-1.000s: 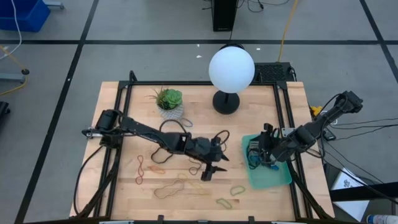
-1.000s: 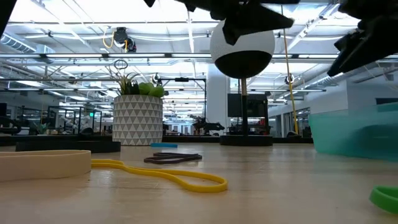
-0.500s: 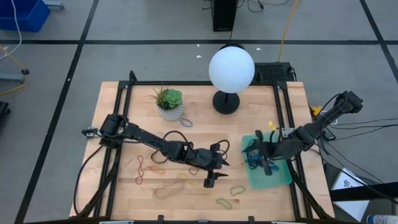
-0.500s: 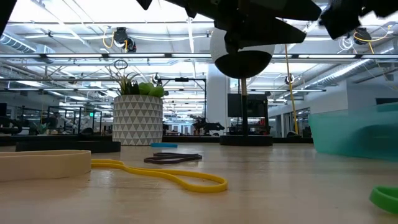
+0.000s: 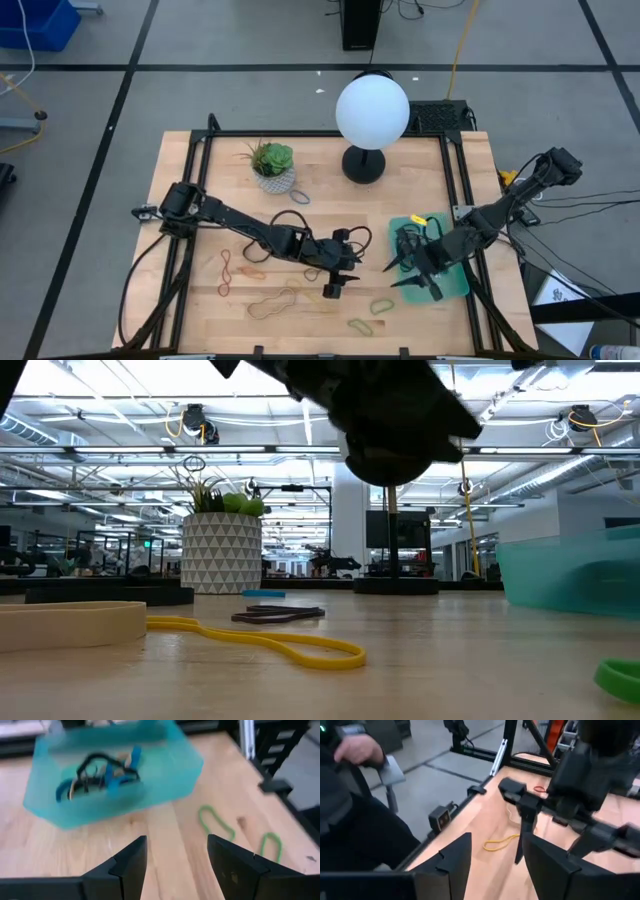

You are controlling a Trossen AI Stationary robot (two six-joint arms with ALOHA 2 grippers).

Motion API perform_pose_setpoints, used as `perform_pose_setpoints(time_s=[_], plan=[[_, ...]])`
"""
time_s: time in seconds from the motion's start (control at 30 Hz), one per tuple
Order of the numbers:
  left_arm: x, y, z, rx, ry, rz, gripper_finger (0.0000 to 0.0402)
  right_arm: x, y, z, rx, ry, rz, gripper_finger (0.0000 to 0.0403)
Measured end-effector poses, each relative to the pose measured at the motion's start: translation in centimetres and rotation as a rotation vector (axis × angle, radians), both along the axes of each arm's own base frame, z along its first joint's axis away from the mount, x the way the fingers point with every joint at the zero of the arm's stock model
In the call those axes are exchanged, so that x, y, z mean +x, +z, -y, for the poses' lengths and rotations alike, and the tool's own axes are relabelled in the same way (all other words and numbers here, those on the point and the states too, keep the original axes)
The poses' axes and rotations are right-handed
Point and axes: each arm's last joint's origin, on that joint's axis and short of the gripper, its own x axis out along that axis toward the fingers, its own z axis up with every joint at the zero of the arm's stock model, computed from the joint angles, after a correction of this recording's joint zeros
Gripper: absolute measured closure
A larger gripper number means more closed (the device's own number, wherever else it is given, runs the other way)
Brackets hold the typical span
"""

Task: Pick and place rubber bands into bin
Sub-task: Put the top green rubber band into the bin

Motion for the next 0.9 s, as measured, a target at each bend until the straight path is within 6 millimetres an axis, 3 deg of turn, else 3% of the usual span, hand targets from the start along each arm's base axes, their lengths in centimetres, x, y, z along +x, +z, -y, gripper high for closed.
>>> perform_pose_setpoints(time_s=[0.27,0.47,0.63,0.9], plan=[[-1.6,0.5,-1.8,0.021,0.080,-0.176,0.0188,2.3,-1.2,-1.5,-0.154,-0.042,-0.180,0.0246],[-2.6,1.3,-2.6,0.103,0.212,-0.231,0.0188,4.0,-4.8,-2.9,-0.262,-0.055,-0.394,0.0248],[-3.0,1.3,-2.6,0.120,0.221,-0.249,0.0188,4.8,-7.4,-4.4,-0.329,-0.024,-0.493,0.0248],[-3.0,1.4,-2.6,0.116,0.224,-0.245,0.0188,6.5,-8.0,-5.9,-0.371,-0.031,-0.675,0.0248]])
